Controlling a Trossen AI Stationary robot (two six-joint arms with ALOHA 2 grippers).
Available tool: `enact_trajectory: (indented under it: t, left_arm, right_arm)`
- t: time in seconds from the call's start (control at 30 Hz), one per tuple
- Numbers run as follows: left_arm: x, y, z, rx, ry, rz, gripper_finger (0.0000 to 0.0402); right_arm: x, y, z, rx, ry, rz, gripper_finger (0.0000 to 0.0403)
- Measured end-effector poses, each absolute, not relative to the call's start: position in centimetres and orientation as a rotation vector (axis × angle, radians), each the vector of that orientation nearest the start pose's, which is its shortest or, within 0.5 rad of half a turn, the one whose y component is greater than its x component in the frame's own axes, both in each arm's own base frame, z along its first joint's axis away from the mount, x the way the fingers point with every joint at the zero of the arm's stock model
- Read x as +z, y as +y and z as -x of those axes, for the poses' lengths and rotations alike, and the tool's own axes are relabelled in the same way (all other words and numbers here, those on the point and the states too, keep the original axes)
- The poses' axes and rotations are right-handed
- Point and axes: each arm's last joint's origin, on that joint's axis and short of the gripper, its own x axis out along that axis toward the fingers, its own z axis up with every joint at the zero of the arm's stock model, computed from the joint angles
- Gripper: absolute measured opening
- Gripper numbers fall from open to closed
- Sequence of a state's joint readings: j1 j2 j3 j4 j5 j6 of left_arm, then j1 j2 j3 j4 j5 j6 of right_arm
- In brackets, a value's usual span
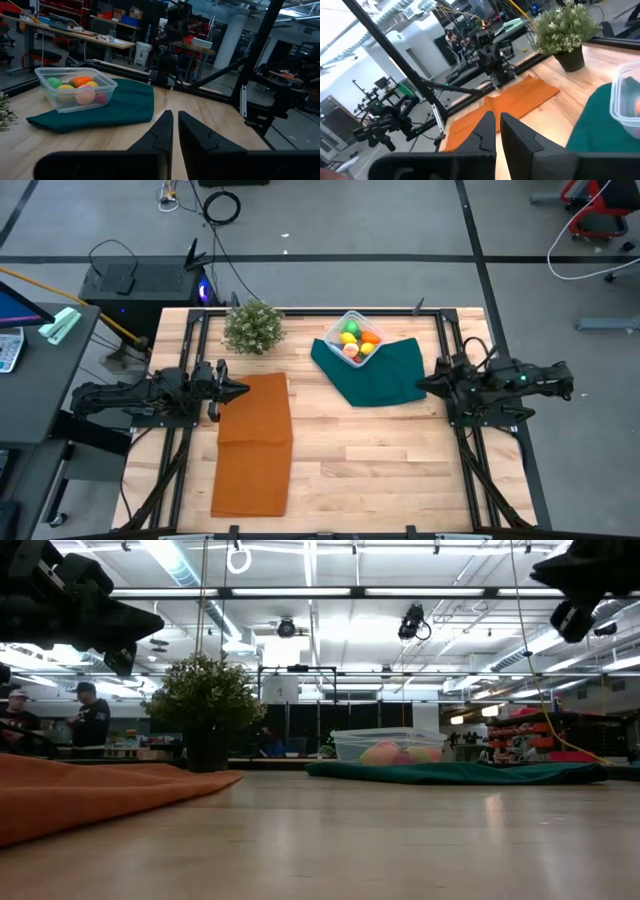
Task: Pick and placing Produce into tupperware
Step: Return to Home Position
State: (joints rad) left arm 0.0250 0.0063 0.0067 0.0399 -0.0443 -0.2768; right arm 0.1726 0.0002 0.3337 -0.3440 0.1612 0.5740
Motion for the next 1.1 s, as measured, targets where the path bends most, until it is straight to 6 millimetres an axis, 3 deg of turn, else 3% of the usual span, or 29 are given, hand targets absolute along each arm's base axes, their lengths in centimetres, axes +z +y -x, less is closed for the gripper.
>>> enact_trajectory:
  t: [0.53, 1.1]
  left_arm:
    - [16.9, 0.4, -9.8, 0.063, -0.05, 0.277, 0.0033]
    - [16.9, 0.4, -9.8, 0.063, -0.05, 0.277, 0.0023]
  right_arm:
    - [19.6, 1.2, -9.0, 0.085, -0.114, -0.624, 0.0]
    - [17.4, 1.3, -9.6, 0.089, -0.056, -0.617, 0.0]
